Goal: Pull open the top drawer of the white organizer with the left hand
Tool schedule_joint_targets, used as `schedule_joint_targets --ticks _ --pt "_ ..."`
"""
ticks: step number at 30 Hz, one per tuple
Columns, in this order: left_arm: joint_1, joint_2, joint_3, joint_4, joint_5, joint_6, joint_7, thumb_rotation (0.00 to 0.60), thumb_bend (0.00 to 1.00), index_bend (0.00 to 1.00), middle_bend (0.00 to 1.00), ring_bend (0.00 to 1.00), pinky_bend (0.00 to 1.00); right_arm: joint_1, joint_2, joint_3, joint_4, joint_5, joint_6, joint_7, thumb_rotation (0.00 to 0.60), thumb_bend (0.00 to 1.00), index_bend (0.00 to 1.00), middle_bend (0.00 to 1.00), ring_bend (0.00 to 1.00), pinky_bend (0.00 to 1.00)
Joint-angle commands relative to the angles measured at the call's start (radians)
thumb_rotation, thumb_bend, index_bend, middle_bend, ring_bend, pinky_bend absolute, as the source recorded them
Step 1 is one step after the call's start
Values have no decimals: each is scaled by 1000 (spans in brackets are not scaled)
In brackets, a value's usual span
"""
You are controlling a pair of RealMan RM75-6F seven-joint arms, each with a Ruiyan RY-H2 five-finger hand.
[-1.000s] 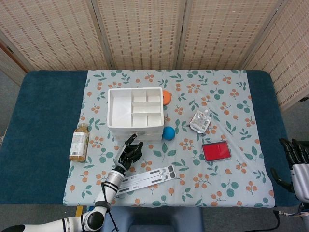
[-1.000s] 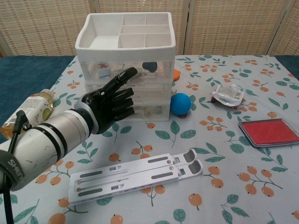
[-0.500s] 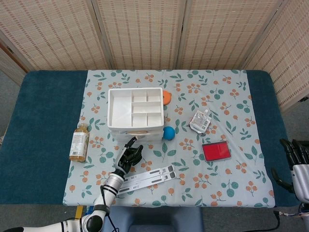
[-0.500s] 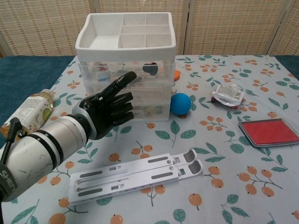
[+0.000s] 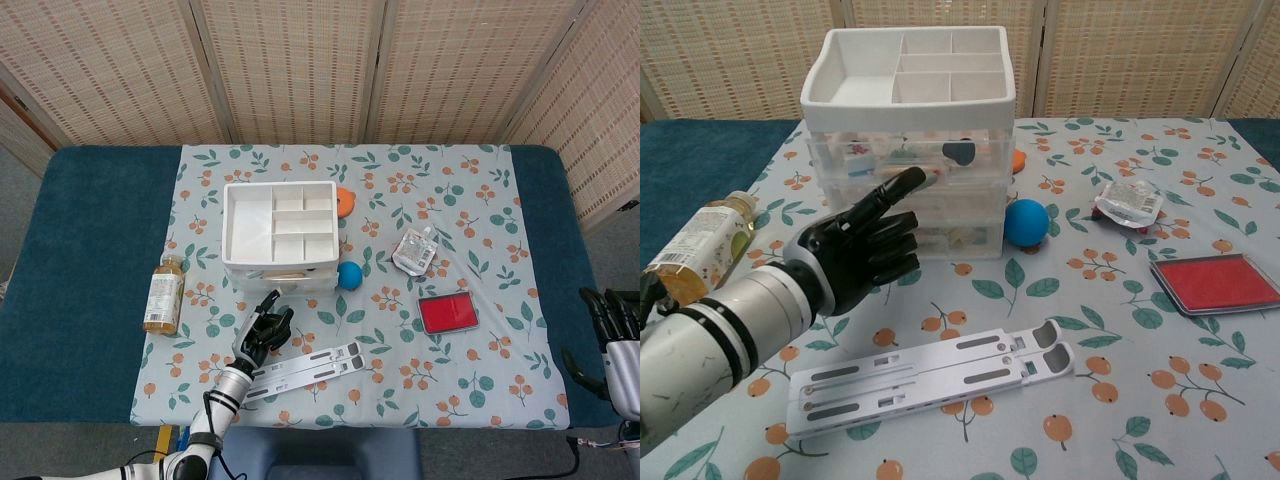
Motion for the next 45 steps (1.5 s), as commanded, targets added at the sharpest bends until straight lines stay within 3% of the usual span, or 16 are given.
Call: schedule_joint_targets --ticks 1,4,7,10,15,20,26,45 --pt "17 14 25 -18 12 24 30 600 295 148 994 1000 1000 -1 1 0 0 -1 2 0 600 367 1 81 30 76" --pt "35 43 63 -50 21 45 92 600 295 143 983 1000 1000 -1 2 0 -1 -3 3 0 600 367 1 81 30 76" --pt "42 87 109 -75 61 60 177 600 295 211 974 1000 1000 -1 4 1 -1 -3 4 0 600 367 1 81 30 76" --pt "38 147 153 -87 143 74 262 600 295 310 964 1000 1000 -1 6 3 -1 -5 7 0 600 367 1 81 30 76" --pt "30 248 191 -104 281 137 406 600 295 326 963 1000 1000 1 8 3 -4 -9 7 -2 600 367 1 81 30 76" --pt "4 340 183 -99 339 166 575 600 295 262 963 1000 1000 3 7 1 -2 -15 4 2 600 367 1 81 30 76" --pt "-17 383 149 -106 298 186 723 600 295 208 963 1000 1000 5 9 1 0 -21 5 0 600 367 1 81 30 76" --pt "-65 380 143 -75 228 215 878 600 295 198 963 1000 1000 -3 4 -1 14 -19 16 27 600 367 1 81 30 76"
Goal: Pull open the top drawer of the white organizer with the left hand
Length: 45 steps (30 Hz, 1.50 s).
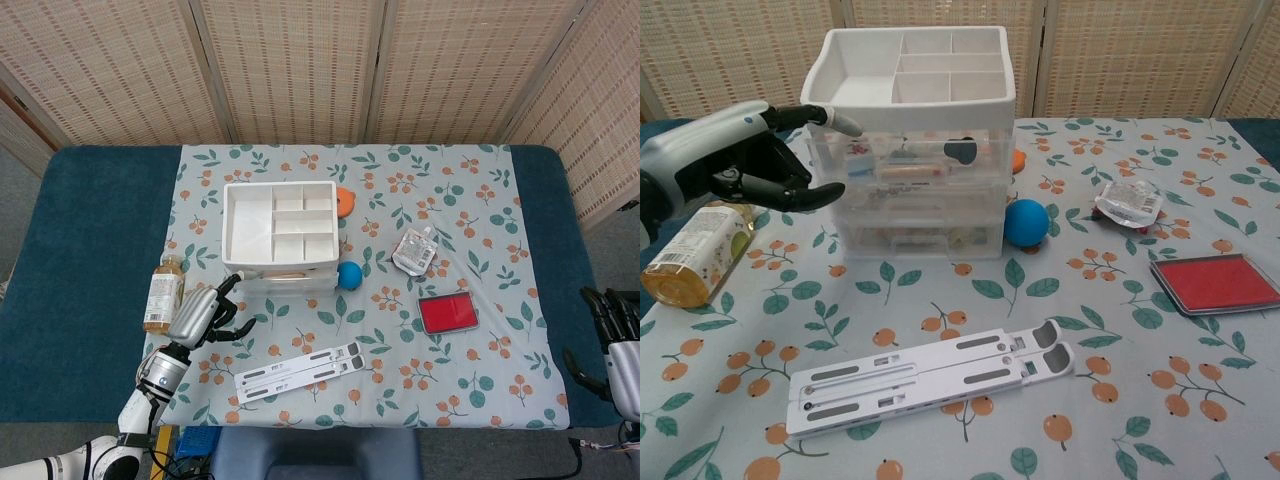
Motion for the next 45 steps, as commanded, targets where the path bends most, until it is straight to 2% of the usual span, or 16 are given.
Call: schedule_joint_targets --ticks 1,18,28,45 --pt "-7 -10 6 16 -11 9 31 600 295 198 963 1000 1000 0 0 0 0 0 1 1 600 367 1 80 30 76" --pt "-41 -17 23 51 -15 9 83 600 295 212 963 1000 1000 -2 -4 0 3 7 -3 3 600 367 1 81 30 76" --pt "-52 -7 31 48 -5 8 50 600 295 286 963 1000 1000 -10 -6 0 12 12 5 14 600 367 1 81 30 76" --pt "-49 42 73 2 46 23 35 600 295 384 963 1000 1000 -11 -6 1 14 13 6 17 600 367 1 81 30 76"
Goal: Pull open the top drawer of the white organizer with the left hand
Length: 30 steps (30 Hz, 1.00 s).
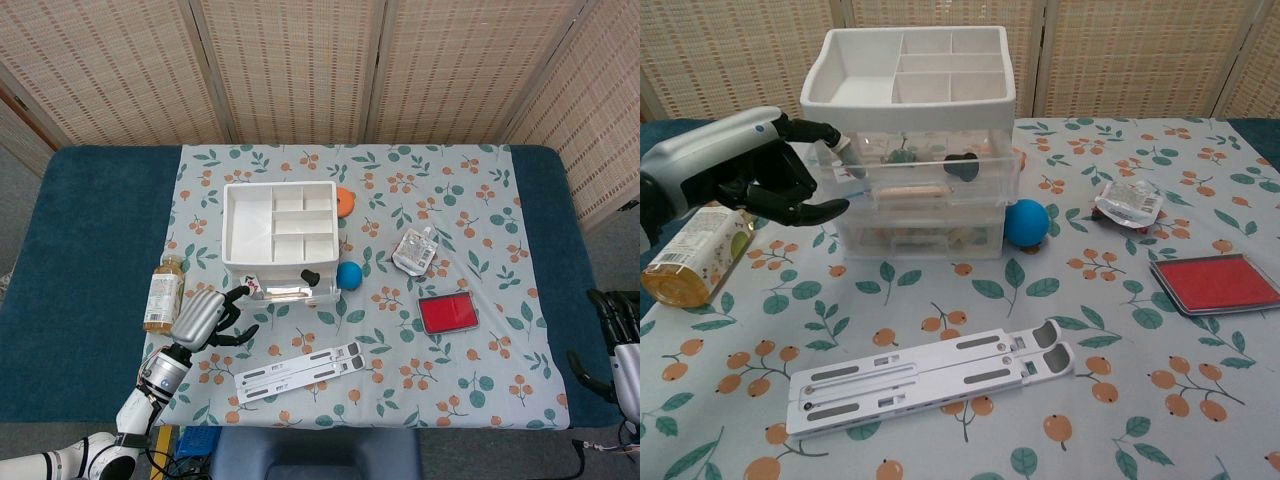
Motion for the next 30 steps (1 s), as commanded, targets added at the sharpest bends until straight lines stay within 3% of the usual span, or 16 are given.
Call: schedule_joint_targets --ticks 1,30 --pt "1 14 9 -15 7 -2 2 600 295 389 963 1000 1000 -1 0 -1 0 0 0 0 600 367 1 81 30 76" --pt "0 124 71 -128 51 -29 11 600 295 419 963 1000 1000 -5 -3 1 6 3 3 7 600 367 1 80 30 76"
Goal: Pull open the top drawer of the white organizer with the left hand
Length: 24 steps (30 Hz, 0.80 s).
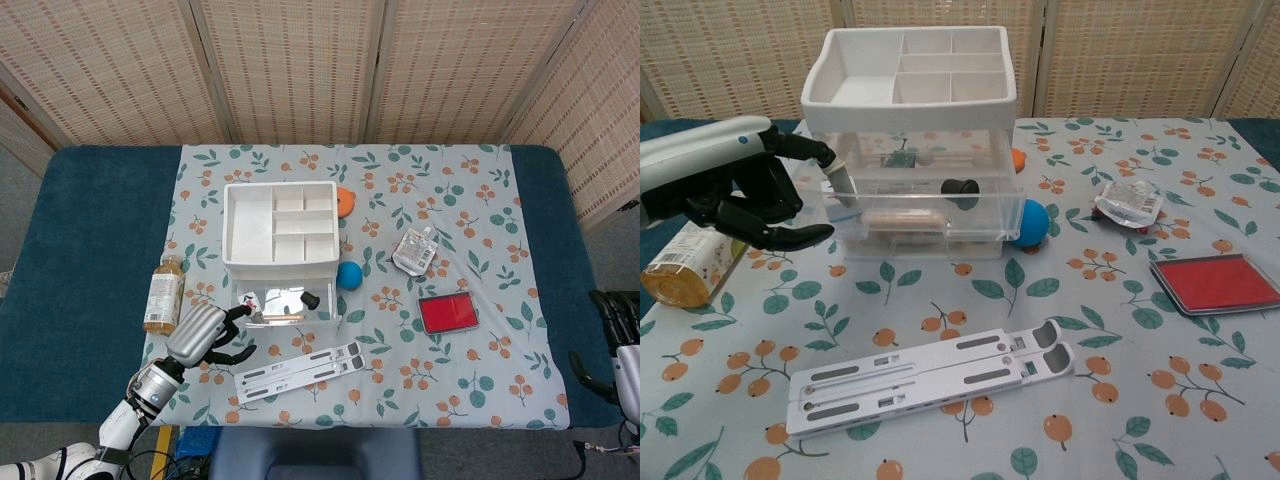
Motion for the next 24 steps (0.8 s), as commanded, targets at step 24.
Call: schedule_joint_targets --ticks 24 --pt "6 110 30 -70 65 9 -57 600 295 294 963 1000 1000 9 4 8 -5 -1 -5 -3 600 367 1 81 30 76"
